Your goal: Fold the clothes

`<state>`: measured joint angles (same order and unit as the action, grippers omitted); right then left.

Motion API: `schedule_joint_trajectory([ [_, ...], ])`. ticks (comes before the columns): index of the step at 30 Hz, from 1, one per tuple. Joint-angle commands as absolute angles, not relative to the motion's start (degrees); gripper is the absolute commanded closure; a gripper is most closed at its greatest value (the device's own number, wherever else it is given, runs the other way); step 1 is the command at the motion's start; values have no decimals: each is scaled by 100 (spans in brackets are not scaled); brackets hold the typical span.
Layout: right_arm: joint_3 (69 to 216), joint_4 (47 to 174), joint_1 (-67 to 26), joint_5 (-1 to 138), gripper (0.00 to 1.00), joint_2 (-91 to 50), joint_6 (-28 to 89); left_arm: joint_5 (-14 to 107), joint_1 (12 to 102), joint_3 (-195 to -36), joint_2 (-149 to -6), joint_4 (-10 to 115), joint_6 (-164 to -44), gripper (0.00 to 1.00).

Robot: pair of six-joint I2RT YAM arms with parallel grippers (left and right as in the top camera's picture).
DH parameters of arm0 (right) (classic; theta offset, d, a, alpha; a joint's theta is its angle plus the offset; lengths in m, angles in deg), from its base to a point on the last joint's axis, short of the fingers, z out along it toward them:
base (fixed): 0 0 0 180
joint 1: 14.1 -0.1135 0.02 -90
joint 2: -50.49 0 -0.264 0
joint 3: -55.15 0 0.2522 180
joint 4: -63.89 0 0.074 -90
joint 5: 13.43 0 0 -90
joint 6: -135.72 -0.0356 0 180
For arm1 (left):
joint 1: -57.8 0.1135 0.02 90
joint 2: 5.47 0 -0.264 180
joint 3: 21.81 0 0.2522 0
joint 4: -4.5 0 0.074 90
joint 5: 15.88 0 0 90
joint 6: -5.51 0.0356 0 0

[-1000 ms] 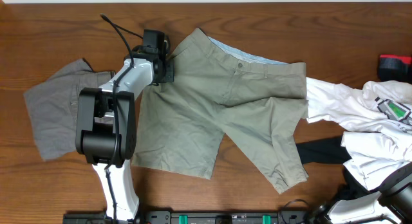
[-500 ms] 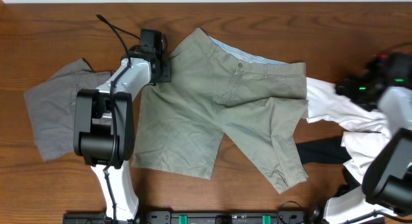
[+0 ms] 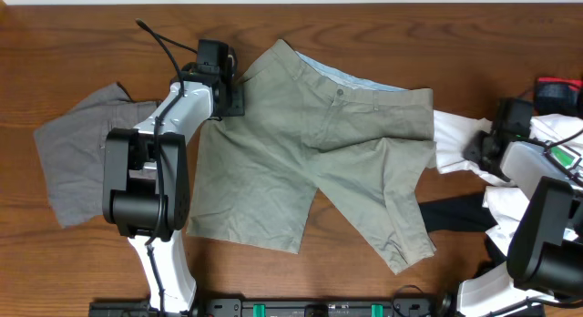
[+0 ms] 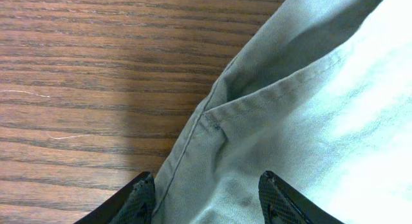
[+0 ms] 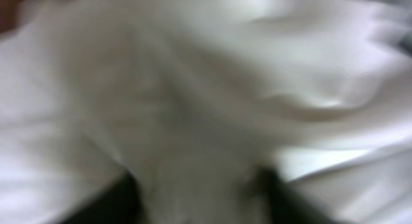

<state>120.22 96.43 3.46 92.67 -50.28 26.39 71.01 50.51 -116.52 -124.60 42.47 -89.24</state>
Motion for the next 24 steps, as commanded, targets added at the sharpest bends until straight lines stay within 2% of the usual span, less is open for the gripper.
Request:
schedule_joint_trajectory([
  [1,12162,9702,875,10303,86,-5011,2047,7005,5060,-11634,-12298,4308,-8955,46],
  [2,12346,9810,1089,10181,89,-5011,2047,7003,5060,-11632,-12298,4310,-8955,46],
  [6,13089,10153,1727,10039,89,-5011,2058,7000,5060,-11634,-12298,4308,-8955,46],
  [13,14945,10940,2842,10032,89,-5011,2858,7000,5060,-11634,-12289,4308,-8955,46],
  [16,15574,11425,3141,9551,88,-5011,2772,7000,5060,-11634,-12289,4306,-8955,46],
  [18,15902,11755,3246,8933,59,-5011,2709,7003,5060,-11634,-12289,4306,-8955,46],
  [20,16097,12098,3259,8318,42,-5011,2711,7003,5060,-11634,-12289,4306,-8955,46],
  [21,16125,12275,3224,7995,38,-5011,2711,7003,5060,-11634,-12289,4304,-8955,46],
  [24,16027,12806,2971,7204,36,-5013,2716,7003,5060,-11634,-12289,4304,-8955,46],
])
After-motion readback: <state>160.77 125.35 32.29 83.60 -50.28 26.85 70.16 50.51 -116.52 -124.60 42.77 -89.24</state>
